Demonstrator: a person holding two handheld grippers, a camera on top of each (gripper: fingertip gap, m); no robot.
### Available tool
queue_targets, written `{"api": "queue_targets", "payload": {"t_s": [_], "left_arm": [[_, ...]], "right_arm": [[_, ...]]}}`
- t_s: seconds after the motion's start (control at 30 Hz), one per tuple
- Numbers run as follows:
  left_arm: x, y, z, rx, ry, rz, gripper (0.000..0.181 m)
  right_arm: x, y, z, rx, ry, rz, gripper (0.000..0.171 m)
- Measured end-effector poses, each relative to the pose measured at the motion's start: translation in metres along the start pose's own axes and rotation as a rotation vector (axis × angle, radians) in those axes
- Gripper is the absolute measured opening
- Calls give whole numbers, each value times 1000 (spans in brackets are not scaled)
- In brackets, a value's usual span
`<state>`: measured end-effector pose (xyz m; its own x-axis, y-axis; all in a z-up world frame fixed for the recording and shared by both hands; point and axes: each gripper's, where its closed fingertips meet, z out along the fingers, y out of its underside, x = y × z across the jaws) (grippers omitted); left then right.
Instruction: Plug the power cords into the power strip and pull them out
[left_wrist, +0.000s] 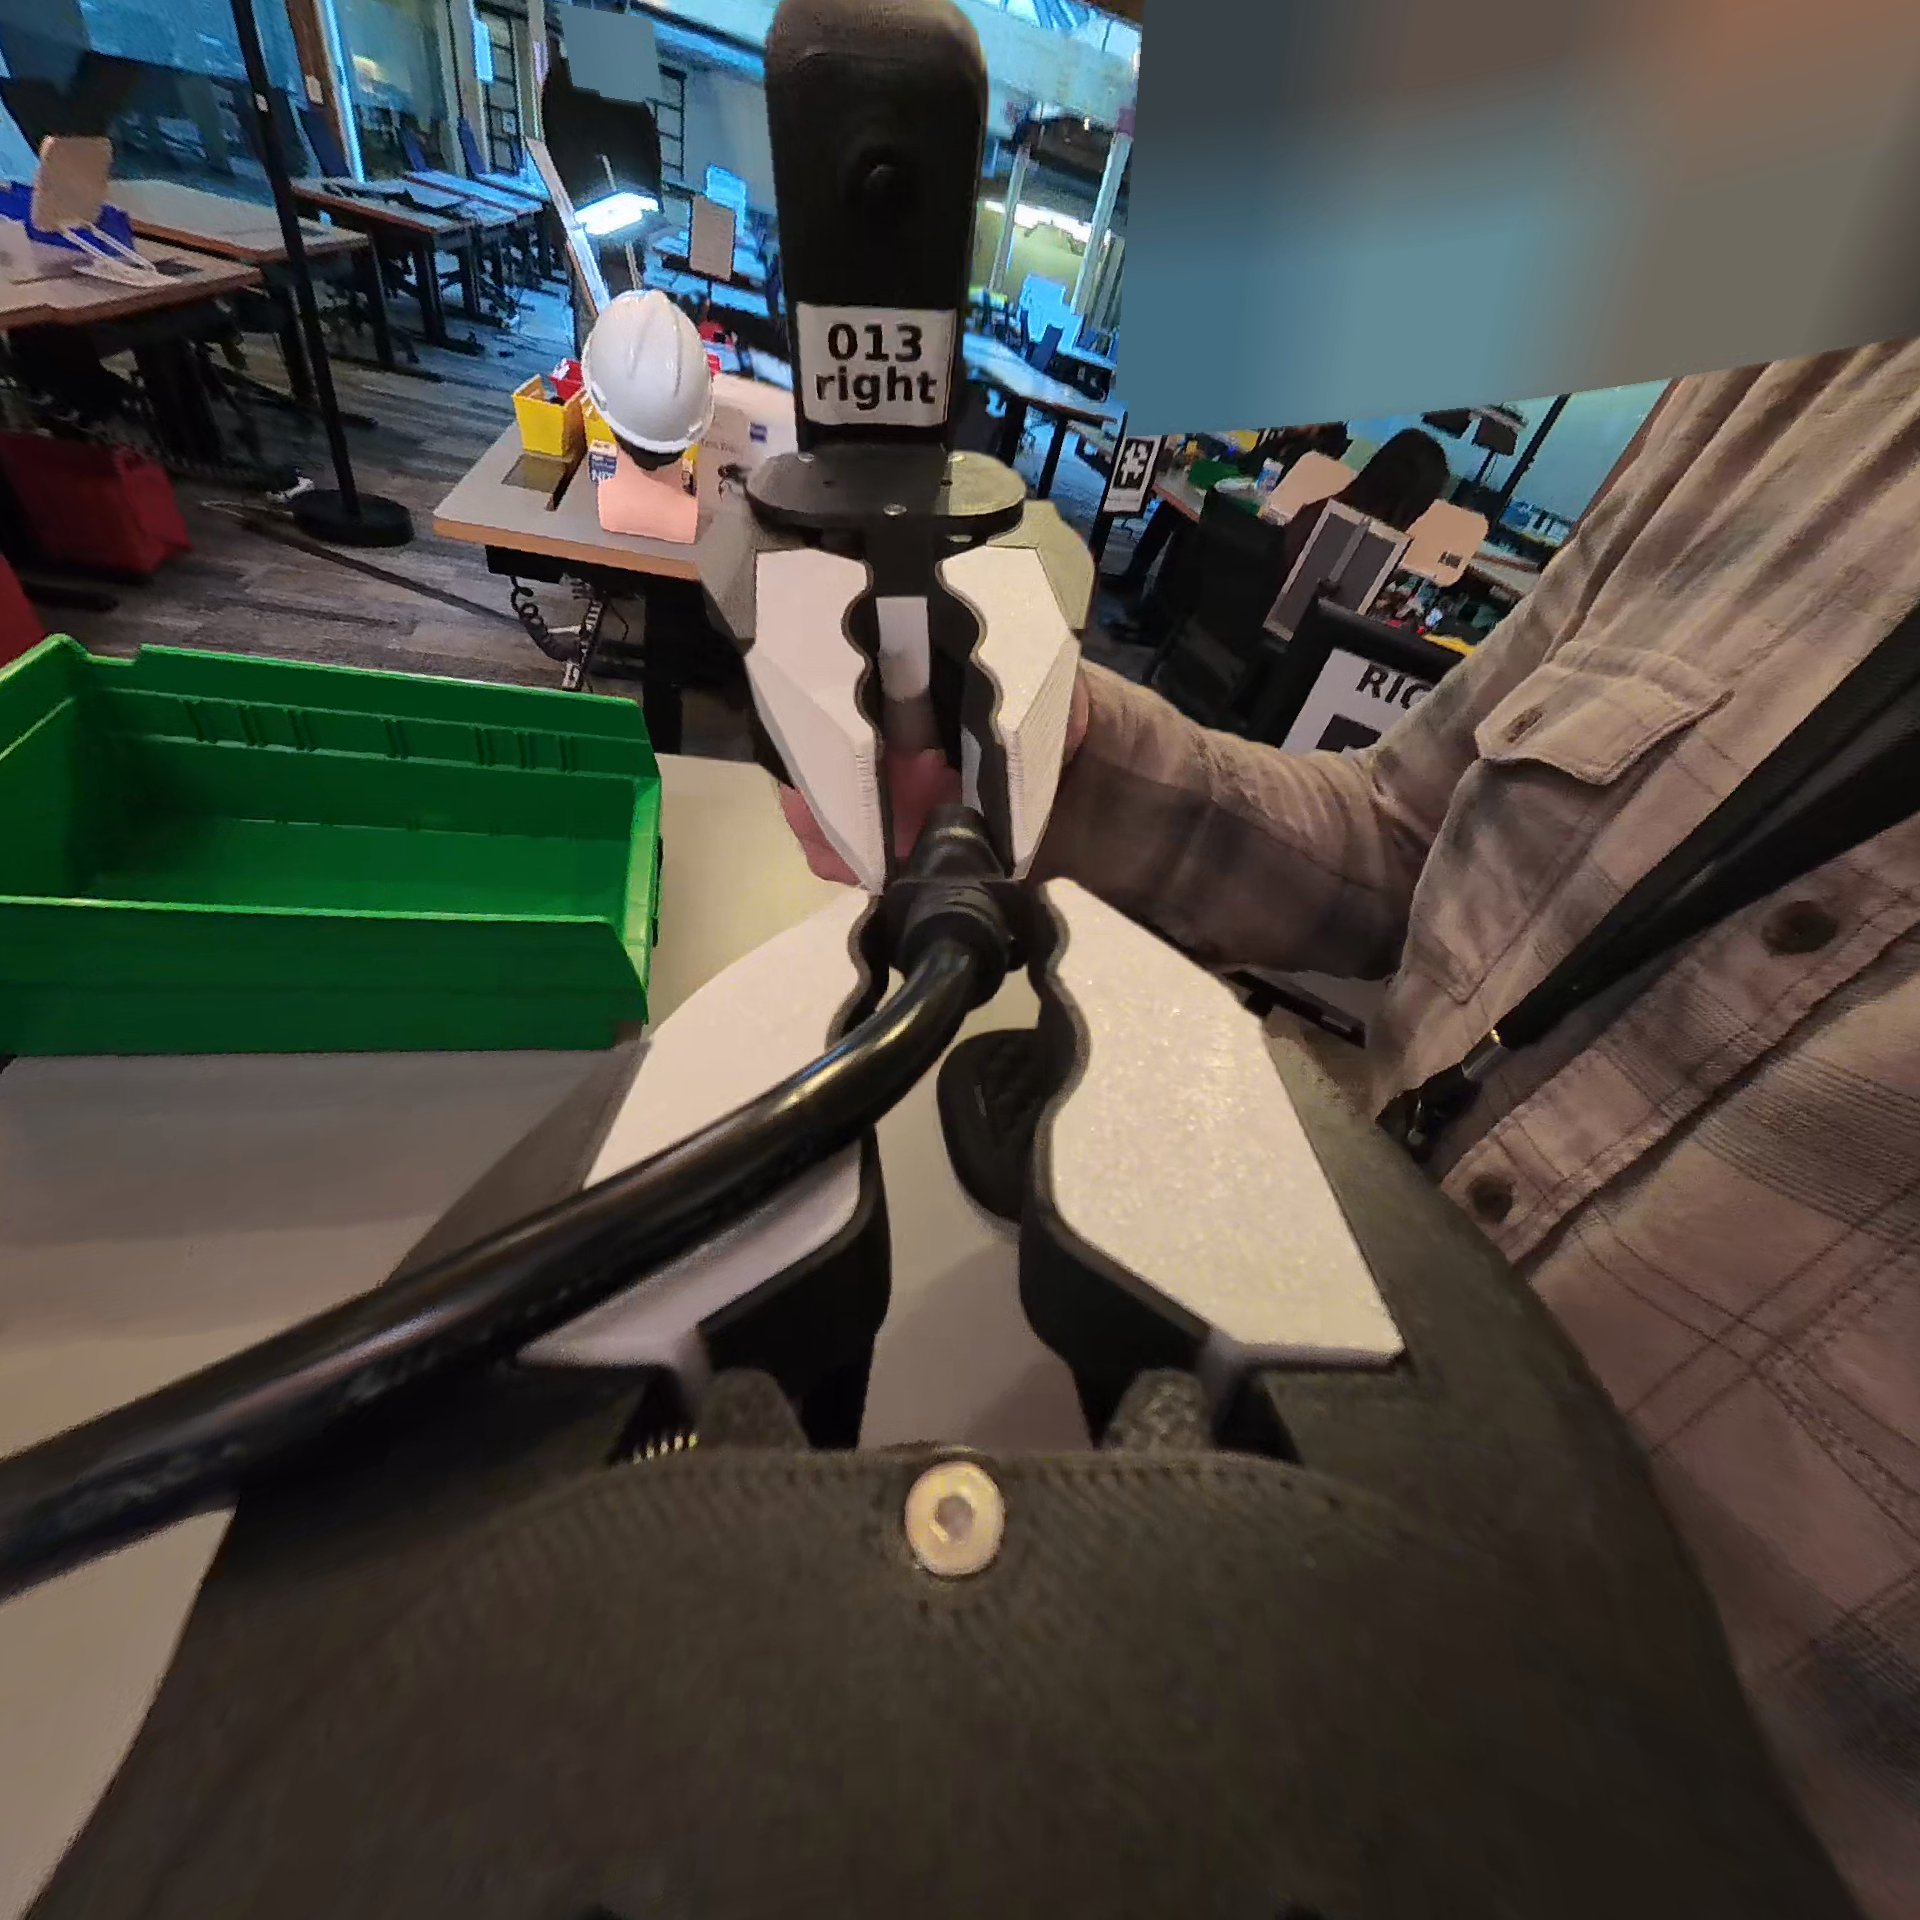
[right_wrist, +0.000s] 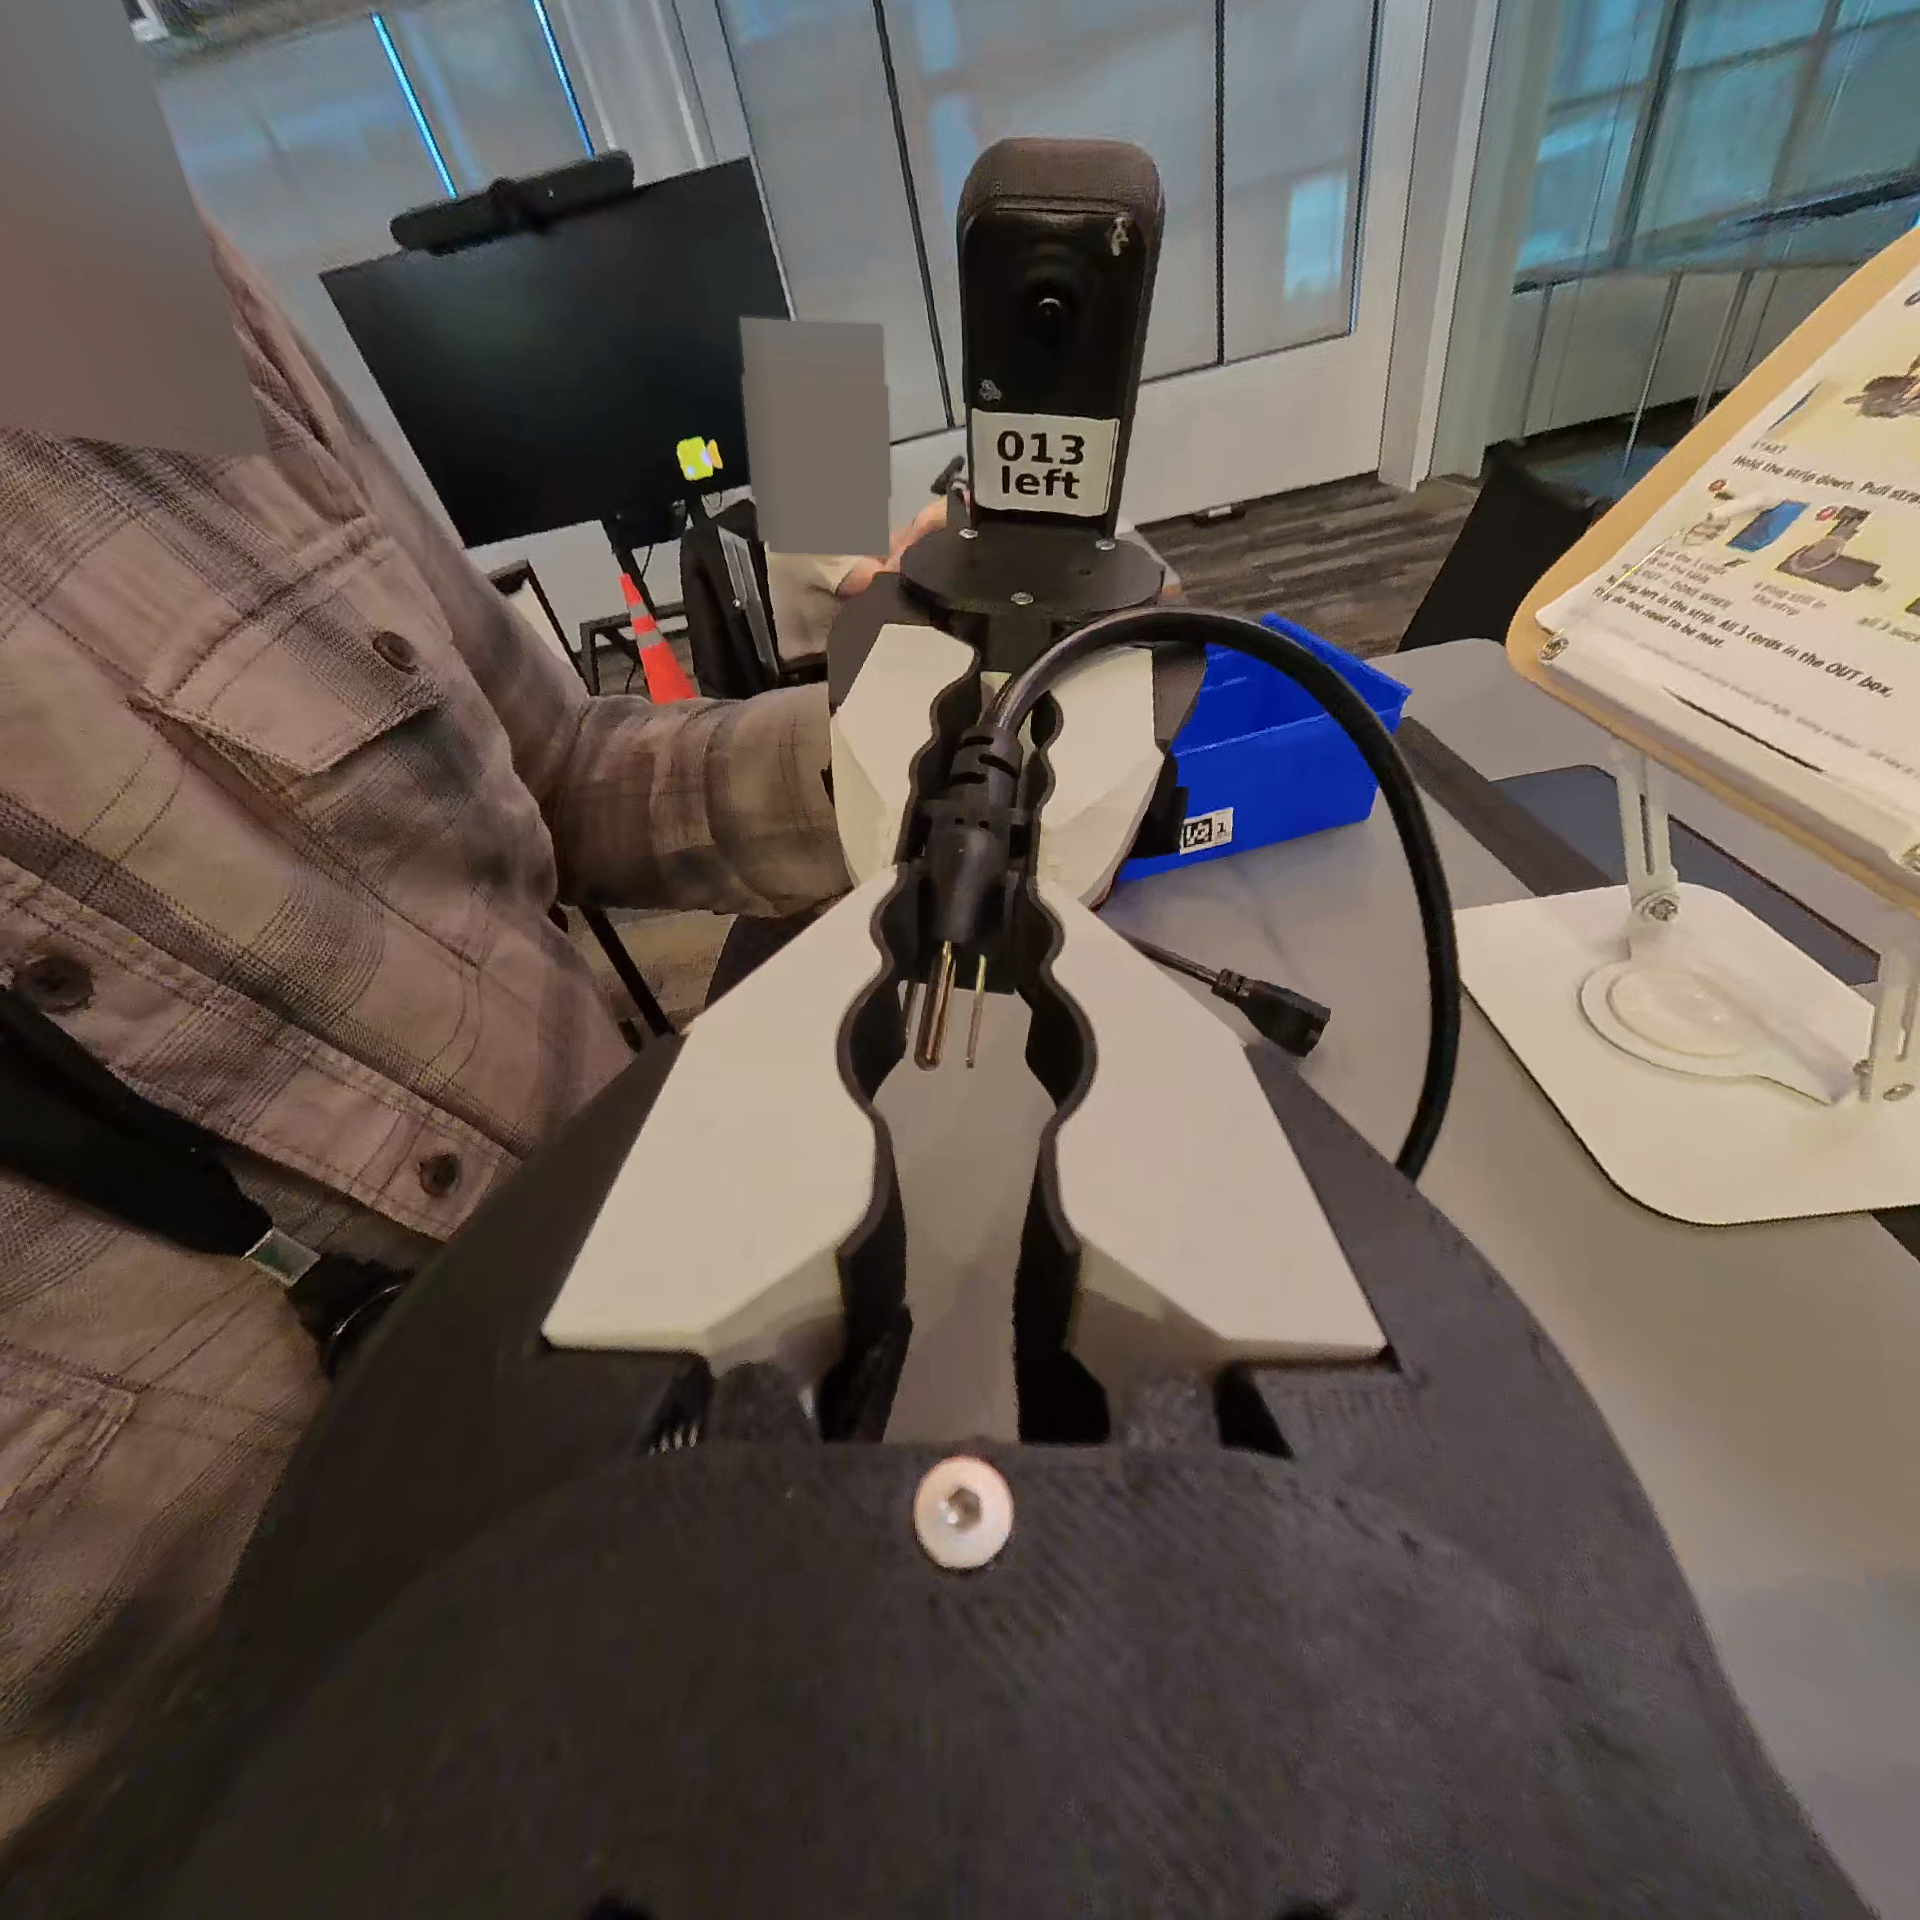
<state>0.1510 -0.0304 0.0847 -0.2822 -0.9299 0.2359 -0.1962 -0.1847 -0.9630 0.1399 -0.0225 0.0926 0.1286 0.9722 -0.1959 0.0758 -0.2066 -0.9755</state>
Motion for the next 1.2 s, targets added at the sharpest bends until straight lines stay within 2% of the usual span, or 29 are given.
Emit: {"api": "queue_targets", "payload": {"t_s": [0.2, 0.27, 0.3, 0.57, 0.67, 0.8, 0.93, 1.07, 1.2], "left_arm": [[-6, -5, -2, 70, -57, 32, 23], [-13, -2, -6, 44, -99, 41, 23], [-15, 0, -8, 27, -113, 43, 23], [-34, 51, -25, -383, -258, 198, 23], [-39, 72, -36, -500, -263, 235, 24], [-48, 96, -50, -623, -270, 267, 23], [-52, 110, -59, -690, -263, 282, 23], [-56, 127, -65, -754, -257, 319, 24], [-55, 143, -62, -790, -226, 330, 24]], "right_arm": [[6, -8, -2, 37, 25, 30, 15], [14, -16, -12, 115, 52, 92, 33], [18, -16, -18, 126, 69, 100, 29], [19, 24, -21, -89, 177, 52, 20], [26, 52, -22, -159, 221, 87, 20], [38, 108, -14, -319, 286, 128, 31], [41, 167, 18, -495, 299, 104, 46], [58, 212, 52, -623, 356, -10, 46], [77, 241, 67, -699, 389, -63, 46]]}}
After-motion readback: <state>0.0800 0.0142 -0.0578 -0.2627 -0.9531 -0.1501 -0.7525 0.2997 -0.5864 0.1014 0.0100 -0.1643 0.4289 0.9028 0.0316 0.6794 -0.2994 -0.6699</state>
